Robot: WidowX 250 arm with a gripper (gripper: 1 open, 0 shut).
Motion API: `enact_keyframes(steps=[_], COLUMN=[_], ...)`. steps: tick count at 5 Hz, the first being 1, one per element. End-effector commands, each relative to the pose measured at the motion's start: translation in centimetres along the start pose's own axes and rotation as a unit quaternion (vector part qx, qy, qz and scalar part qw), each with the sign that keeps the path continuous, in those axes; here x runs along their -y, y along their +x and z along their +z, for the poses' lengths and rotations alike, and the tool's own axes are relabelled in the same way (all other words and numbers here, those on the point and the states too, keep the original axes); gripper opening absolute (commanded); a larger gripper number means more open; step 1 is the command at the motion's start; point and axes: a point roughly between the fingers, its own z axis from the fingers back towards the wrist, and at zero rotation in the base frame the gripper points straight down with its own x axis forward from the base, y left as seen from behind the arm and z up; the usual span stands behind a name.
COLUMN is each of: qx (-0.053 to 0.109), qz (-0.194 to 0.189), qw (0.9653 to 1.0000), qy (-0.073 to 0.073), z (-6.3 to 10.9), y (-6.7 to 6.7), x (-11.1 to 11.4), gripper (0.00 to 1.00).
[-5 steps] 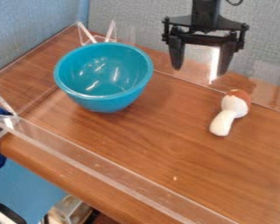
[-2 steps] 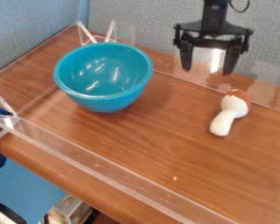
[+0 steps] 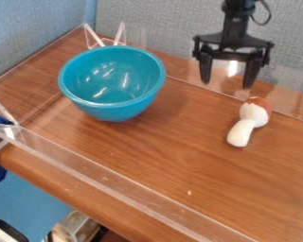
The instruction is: Remove the mushroom from inside the blue bowl and put it on the table
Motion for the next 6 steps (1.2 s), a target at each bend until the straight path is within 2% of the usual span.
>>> enact_keyframes(steps=[1, 2, 3, 4, 5, 6], qx=[0.035, 0.038, 0.04, 0.045, 0.049, 0.049], qz=[0.001, 0.055, 0.107, 0.144, 0.161, 0.136], qw=[0.9993, 0.9977, 0.9934, 0.9884, 0.9855, 0.9892], qy=[-0.015, -0.015, -0.014, -0.017, -0.018, -0.02], z=[2.2, 2.4, 2.4, 3.2, 4.0, 4.0], y=[0.7, 0.8, 0.9, -0.2, -1.5, -0.6], x=[0.7, -0.4, -1.3, -2.7, -2.3, -1.7], gripper=[1.0, 1.0, 1.0, 1.0, 1.0, 1.0])
